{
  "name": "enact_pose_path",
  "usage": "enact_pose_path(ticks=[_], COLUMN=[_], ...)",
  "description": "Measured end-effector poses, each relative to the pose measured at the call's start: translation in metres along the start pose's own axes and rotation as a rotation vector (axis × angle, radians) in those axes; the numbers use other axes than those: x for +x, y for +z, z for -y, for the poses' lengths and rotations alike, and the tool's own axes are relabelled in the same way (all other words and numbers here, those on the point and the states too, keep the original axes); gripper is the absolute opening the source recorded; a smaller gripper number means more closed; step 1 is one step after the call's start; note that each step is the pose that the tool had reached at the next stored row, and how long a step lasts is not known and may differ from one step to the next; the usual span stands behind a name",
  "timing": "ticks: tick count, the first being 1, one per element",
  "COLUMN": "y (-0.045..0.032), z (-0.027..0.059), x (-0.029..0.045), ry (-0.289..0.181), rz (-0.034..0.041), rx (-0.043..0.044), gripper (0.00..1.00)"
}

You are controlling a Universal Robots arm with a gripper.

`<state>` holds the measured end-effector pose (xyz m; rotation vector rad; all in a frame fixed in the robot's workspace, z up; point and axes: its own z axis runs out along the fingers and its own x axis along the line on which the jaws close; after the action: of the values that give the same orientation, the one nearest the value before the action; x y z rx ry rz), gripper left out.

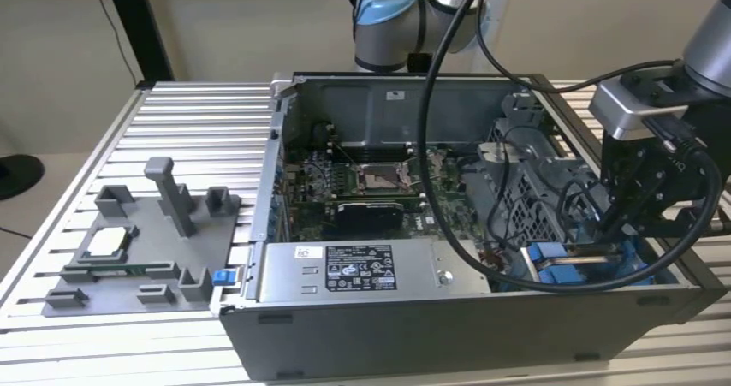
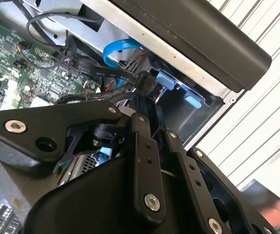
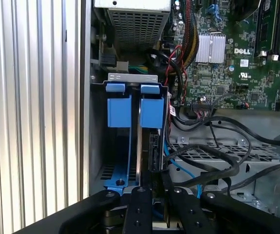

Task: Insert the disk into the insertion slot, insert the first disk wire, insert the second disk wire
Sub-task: 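Insert the first disk wire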

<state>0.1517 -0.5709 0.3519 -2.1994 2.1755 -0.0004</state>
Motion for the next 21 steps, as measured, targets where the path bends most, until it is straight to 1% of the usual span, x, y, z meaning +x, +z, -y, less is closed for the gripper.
enact_pose_path(ticks=[6,12,14,19,21], y=[0.0,0.0002,0.001,0.0028,0.0034], z=[0.0,0.0,0.0009,0.0055,0.0059], x=[0.0,0.0006,0.0008,0.0009,0.0009], ry=[0.0,0.0,0.005,0.007,0.008], rz=[0.0,0.0001,0.0,0.0001,-0.0001], rx=[-0.0003,-0.004,-0.0074,-0.0239,-0.027], gripper=[0.0,0.0,0.0,0.0,0.0])
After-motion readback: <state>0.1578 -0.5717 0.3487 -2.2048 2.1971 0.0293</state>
